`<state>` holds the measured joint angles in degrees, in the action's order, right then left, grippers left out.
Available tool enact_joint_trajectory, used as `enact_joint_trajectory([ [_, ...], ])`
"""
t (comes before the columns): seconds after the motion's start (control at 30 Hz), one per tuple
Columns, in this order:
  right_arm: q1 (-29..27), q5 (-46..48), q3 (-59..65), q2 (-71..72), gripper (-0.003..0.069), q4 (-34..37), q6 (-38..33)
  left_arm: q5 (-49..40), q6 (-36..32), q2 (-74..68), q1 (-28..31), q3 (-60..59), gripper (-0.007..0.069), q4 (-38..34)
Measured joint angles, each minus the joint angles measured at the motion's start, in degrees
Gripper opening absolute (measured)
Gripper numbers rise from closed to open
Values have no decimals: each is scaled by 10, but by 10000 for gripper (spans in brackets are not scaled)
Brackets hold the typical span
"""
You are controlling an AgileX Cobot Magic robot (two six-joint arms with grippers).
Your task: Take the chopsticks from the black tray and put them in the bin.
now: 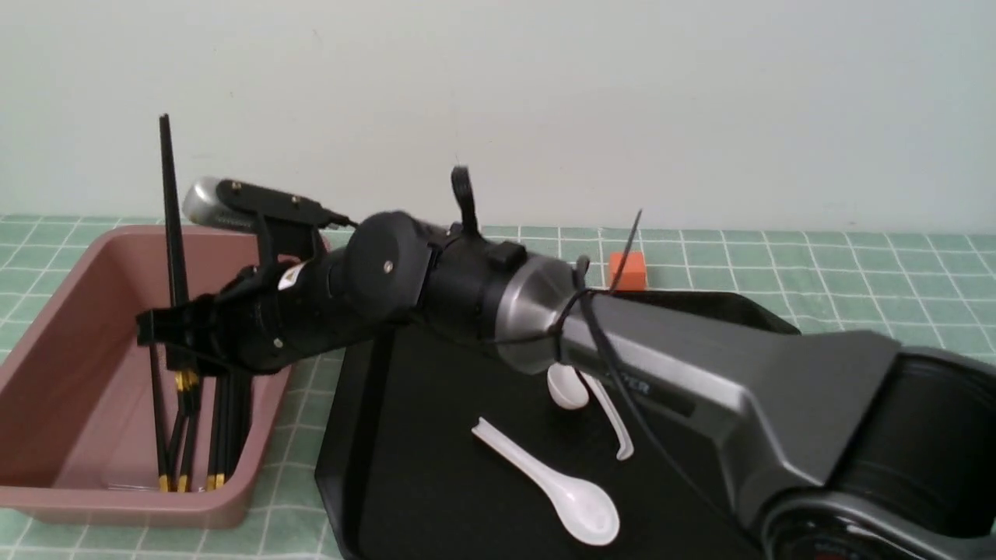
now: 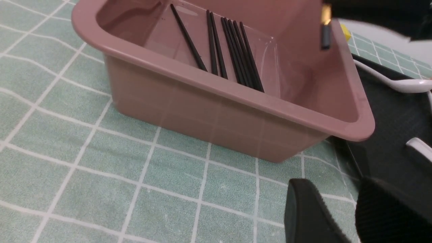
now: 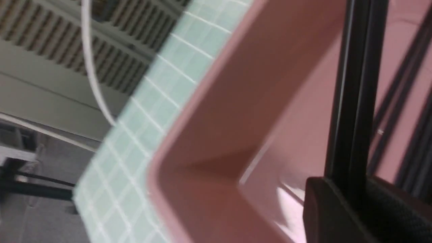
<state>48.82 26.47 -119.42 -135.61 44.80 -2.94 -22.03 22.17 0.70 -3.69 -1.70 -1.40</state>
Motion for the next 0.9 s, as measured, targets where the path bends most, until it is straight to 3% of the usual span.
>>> enact_joint_trajectory([
  [0.1,0,13,0,-6,154,0,-4,0,0,0,0,0,239,0],
  [0.37,-7,92,-3,-1,298,-20,-8,0,0,0,0,0,239,0],
  [0.5,-19,143,-3,10,320,-41,-9,0,0,0,0,0,239,0],
  [0.63,-35,217,-3,43,284,-71,-11,0,0,0,0,0,239,0],
  [0.9,-92,429,-4,175,135,-138,-32,0,0,0,0,0,239,0],
])
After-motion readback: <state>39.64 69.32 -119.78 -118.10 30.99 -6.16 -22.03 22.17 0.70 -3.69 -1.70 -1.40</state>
